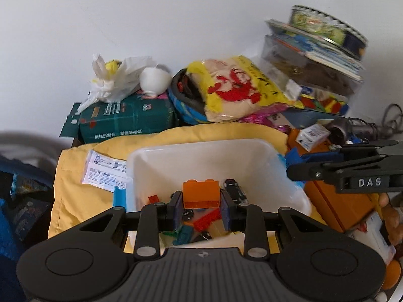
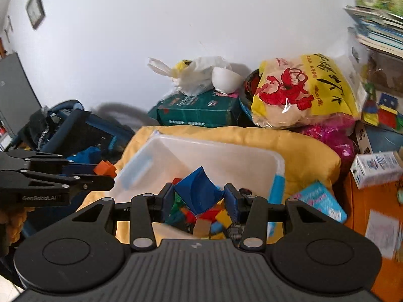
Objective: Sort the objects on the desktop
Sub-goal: 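Carry the orange brick and blue arch into the white bin and release both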
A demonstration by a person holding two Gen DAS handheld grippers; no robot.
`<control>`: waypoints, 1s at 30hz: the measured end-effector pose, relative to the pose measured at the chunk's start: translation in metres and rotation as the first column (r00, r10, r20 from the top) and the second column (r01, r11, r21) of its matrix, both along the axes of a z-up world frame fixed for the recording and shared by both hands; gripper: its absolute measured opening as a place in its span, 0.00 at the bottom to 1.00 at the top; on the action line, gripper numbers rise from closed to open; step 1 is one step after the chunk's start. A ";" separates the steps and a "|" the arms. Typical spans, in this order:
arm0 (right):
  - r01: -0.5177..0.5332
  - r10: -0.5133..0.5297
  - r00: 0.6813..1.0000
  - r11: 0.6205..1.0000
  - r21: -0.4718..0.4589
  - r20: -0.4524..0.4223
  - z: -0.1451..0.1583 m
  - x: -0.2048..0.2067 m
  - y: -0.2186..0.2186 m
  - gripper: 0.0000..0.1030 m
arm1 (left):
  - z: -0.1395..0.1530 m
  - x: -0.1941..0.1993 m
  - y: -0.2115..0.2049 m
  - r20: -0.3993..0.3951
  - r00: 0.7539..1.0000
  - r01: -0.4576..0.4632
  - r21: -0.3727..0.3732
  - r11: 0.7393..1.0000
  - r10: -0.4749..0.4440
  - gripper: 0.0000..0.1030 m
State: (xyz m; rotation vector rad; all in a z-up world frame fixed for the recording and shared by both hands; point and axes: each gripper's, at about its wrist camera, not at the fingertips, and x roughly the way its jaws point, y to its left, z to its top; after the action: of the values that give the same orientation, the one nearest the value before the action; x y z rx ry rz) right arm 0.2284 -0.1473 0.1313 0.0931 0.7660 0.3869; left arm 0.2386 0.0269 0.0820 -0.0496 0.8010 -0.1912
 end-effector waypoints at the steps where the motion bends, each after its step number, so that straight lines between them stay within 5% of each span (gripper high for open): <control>1: 0.000 0.000 1.000 1.000 -0.004 -0.018 -0.002 0.006 0.002 0.46 | -0.001 0.011 0.001 -0.017 1.000 -0.007 0.000 1.000 0.007 0.33; 2: 0.002 -0.003 0.999 1.000 -0.008 -0.044 -0.005 0.016 0.005 0.46 | -0.003 0.016 0.001 -0.025 1.000 -0.012 0.004 1.000 0.012 0.33; 4: 0.004 -0.007 0.997 0.999 -0.039 -0.081 -0.013 0.030 0.012 0.54 | -0.009 0.032 0.001 -0.064 0.997 -0.028 0.037 0.999 0.031 0.56; 5: 0.002 -0.008 0.995 0.998 -0.060 -0.095 -0.016 0.034 0.015 0.63 | -0.013 0.038 0.001 -0.092 0.995 -0.042 0.059 0.997 0.047 0.74; 7: 0.018 -0.030 0.994 0.993 -0.117 -0.101 -0.023 0.043 0.021 0.97 | -0.019 0.047 0.001 -0.110 0.992 -0.047 0.104 0.993 0.058 0.76; 10: 0.020 -0.036 0.993 0.990 -0.142 -0.111 -0.026 0.045 0.026 1.00 | -0.024 0.056 0.002 -0.137 0.988 -0.054 0.150 0.987 0.075 0.76; 30: 0.011 -0.051 0.976 0.982 -0.187 -0.211 -0.037 0.049 0.029 1.00 | -0.034 0.073 0.010 -0.238 0.957 -0.134 0.146 0.980 0.166 0.81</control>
State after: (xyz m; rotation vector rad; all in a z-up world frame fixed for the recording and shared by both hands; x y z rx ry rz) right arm 0.2771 -0.1183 0.0942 -0.0281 1.0097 0.2761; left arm 0.3118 0.0374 0.0477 -0.0132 1.0548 0.0120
